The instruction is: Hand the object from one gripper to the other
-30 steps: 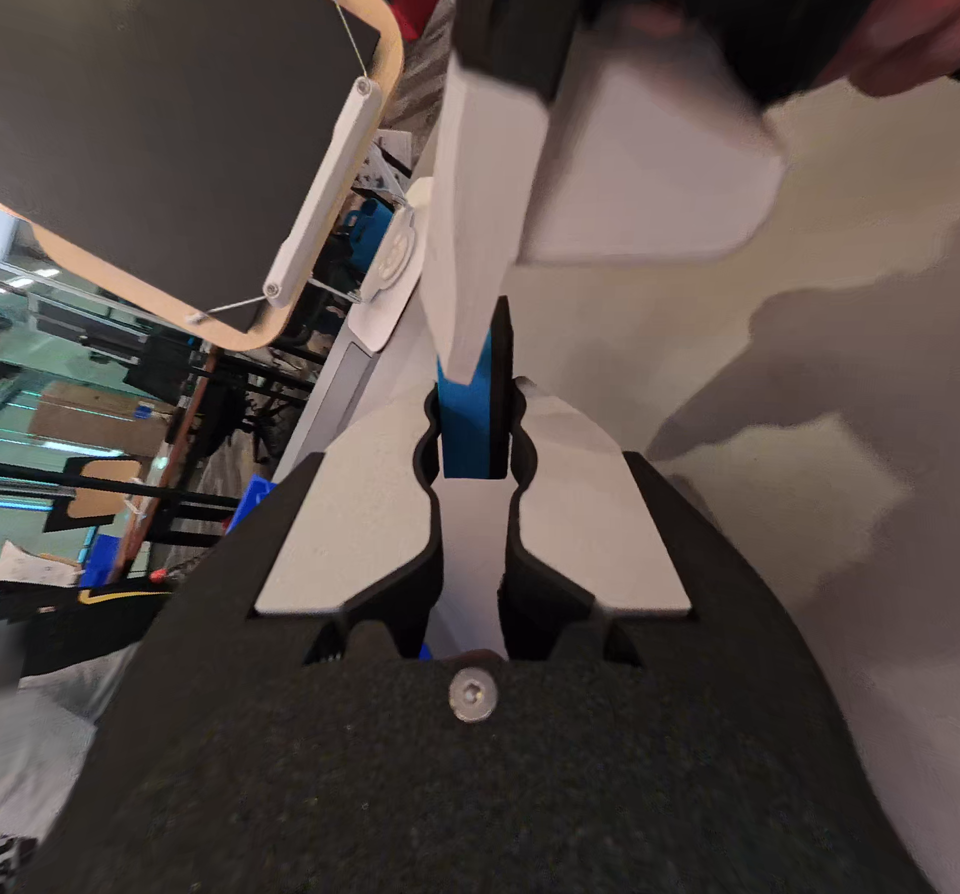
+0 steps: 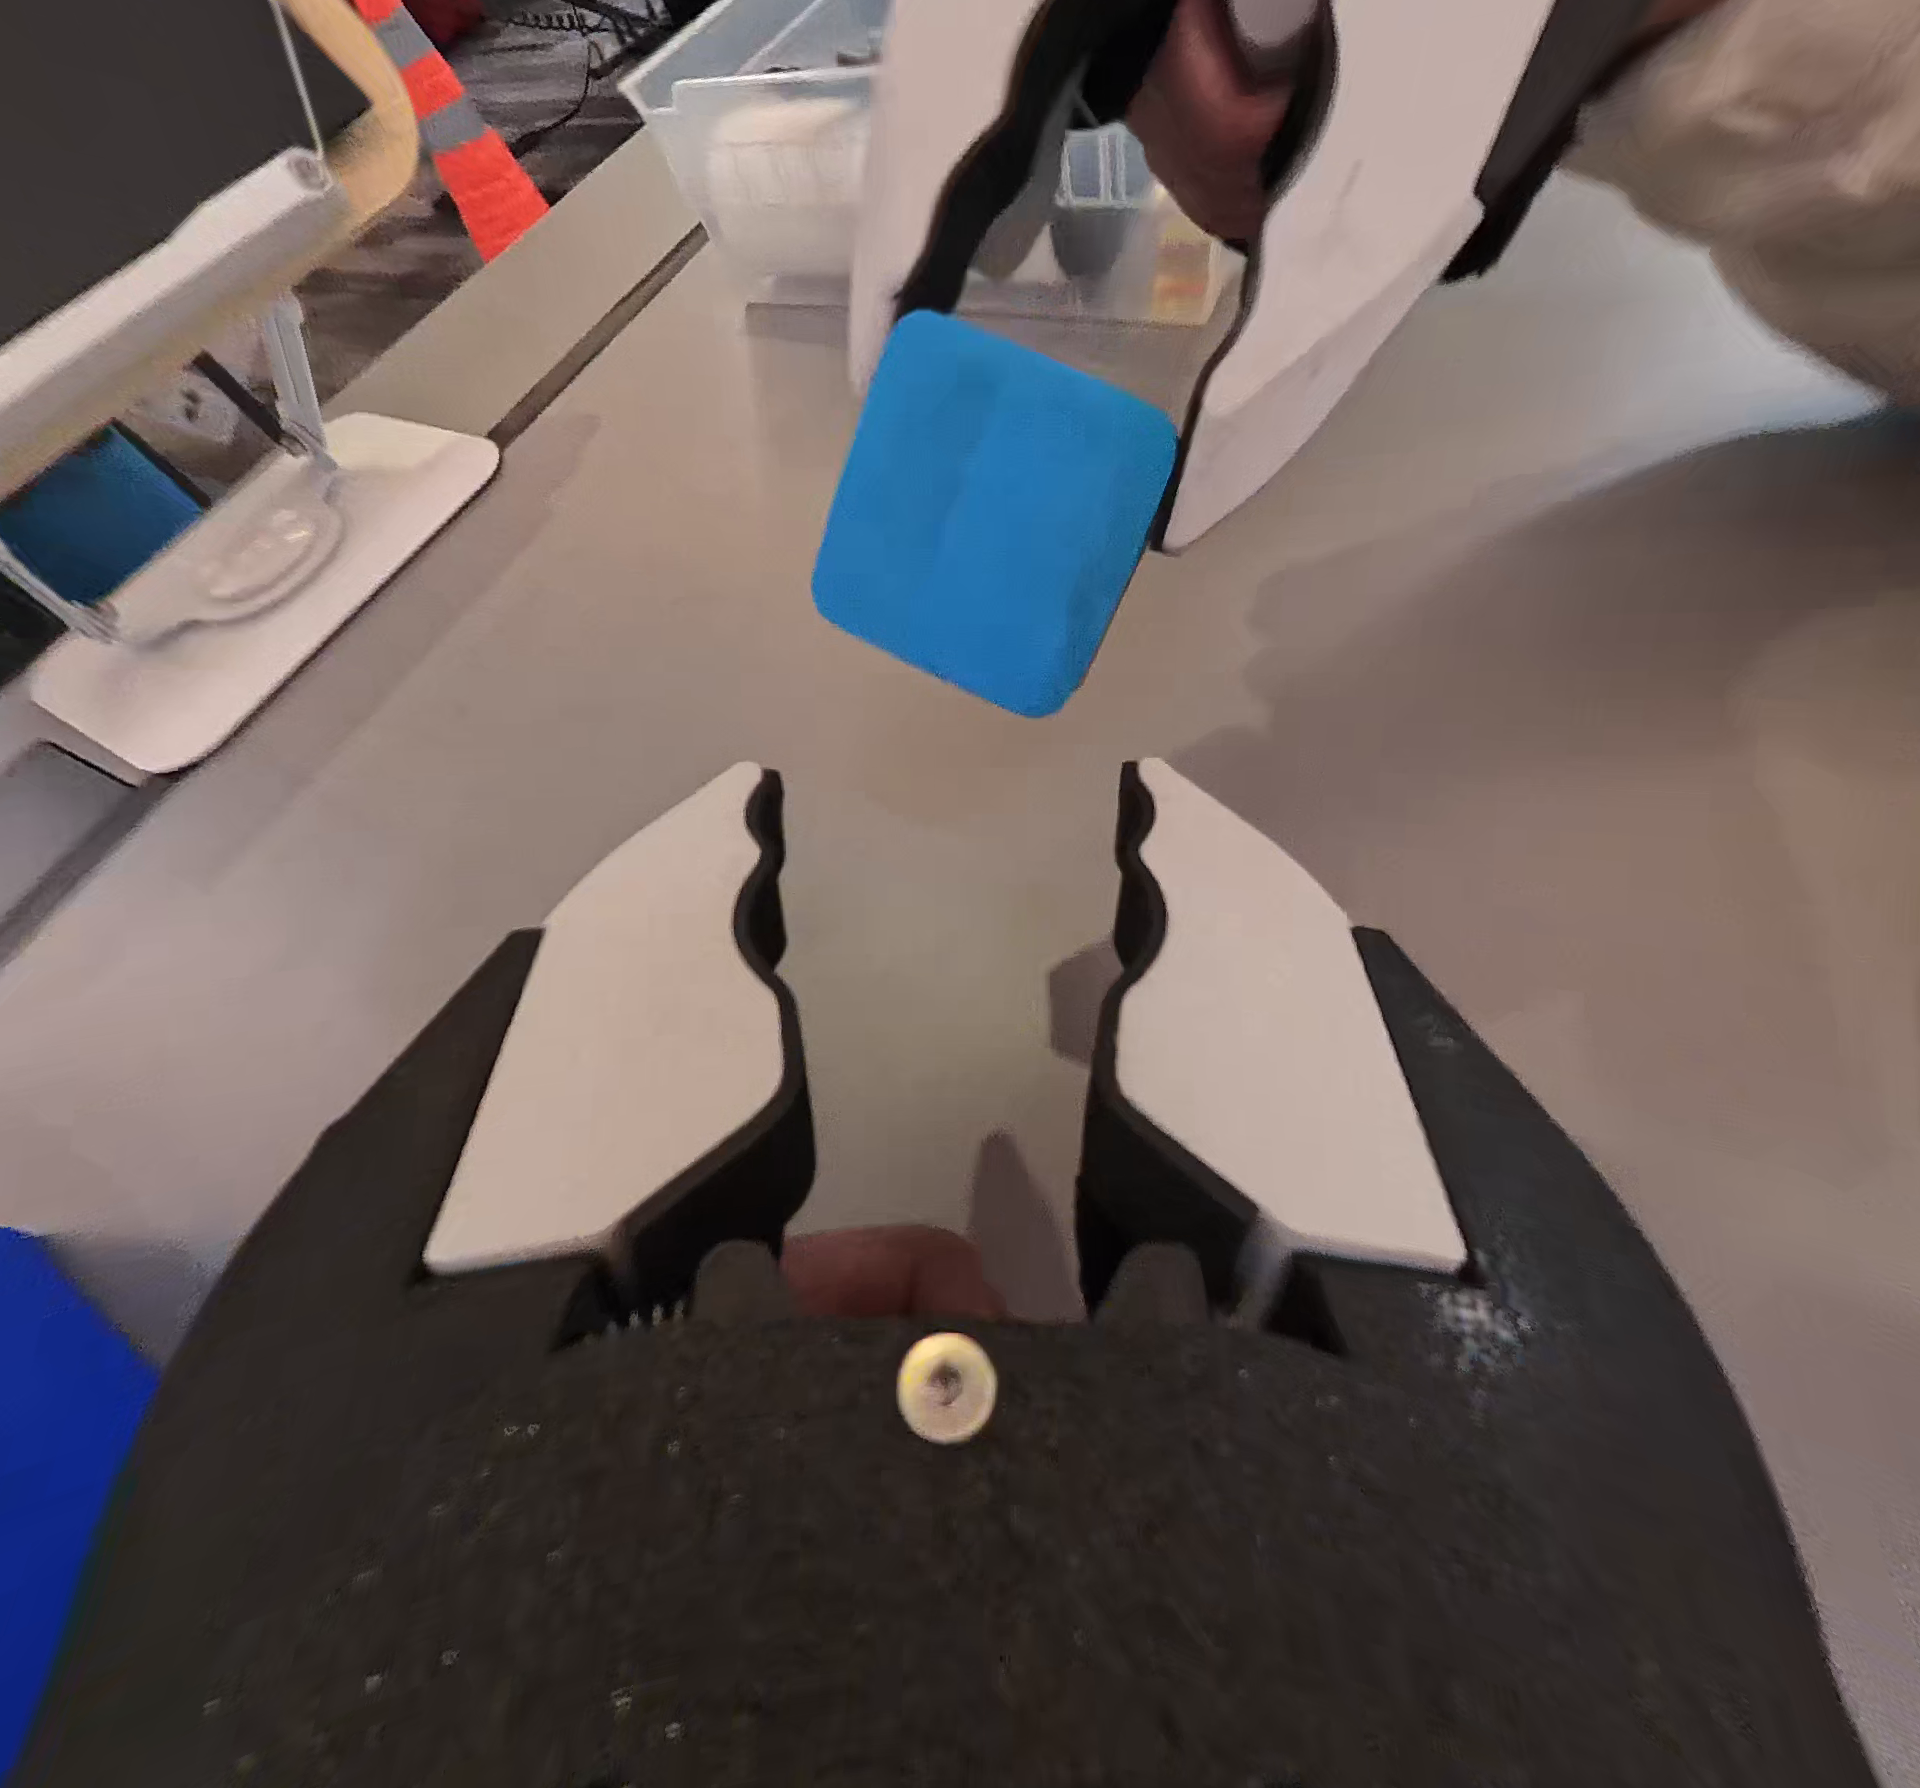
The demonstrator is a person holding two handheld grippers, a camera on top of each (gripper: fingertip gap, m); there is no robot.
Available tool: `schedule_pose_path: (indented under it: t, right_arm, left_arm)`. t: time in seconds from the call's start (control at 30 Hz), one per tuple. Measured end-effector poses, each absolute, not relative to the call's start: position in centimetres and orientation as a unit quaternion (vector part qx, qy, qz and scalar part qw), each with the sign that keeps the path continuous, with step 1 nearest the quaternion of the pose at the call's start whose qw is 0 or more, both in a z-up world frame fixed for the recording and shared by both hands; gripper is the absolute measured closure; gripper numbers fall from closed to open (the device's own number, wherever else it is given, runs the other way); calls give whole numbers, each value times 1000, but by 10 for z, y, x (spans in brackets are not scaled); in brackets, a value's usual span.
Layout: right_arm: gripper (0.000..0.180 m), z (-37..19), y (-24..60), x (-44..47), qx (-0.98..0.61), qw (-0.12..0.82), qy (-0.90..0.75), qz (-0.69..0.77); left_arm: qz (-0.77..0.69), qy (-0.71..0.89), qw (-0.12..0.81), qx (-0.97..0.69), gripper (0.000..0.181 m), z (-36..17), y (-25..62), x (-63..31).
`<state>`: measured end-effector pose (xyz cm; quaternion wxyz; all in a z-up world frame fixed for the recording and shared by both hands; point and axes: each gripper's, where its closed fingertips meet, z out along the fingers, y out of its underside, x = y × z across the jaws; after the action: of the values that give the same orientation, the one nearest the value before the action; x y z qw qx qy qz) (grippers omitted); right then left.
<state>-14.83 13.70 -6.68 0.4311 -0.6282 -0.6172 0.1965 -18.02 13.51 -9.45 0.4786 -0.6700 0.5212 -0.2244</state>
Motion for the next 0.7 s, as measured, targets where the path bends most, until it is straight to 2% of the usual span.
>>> schedule_pose_path:
  t: [0.17,0.3,0.37,0.47,0.57,0.63,0.7]
  right_arm:
    - [128,-77,119,-164,-619,393,-642,223]
    - [128,-89,106,-168,-619,357,-657,240]
    - [128,-94,99,-168,-621,333,-658,266]
    - [128,-90,100,-171,-614,346,-655,273]
    - [128,-88,95,-174,-606,345,-655,291]
    - [128,-95,97,-175,-600,349,-663,281]
    - [128,-94,98,-176,-592,365,-660,284]
  left_arm:
    - [-186,584,460,-642,113,-107,117,-171]
    - [-174,612,432,-639,121,-123,110,-171]
    - [-174,612,436,-637,114,-124,109,-169]
    - [-168,620,428,-635,104,-127,107,-168]
    - [-196,616,433,-629,107,-122,101,-163]
    - [-193,611,441,-628,120,-120,104,-162]
    - [-194,612,442,-627,121,-119,106,-163]
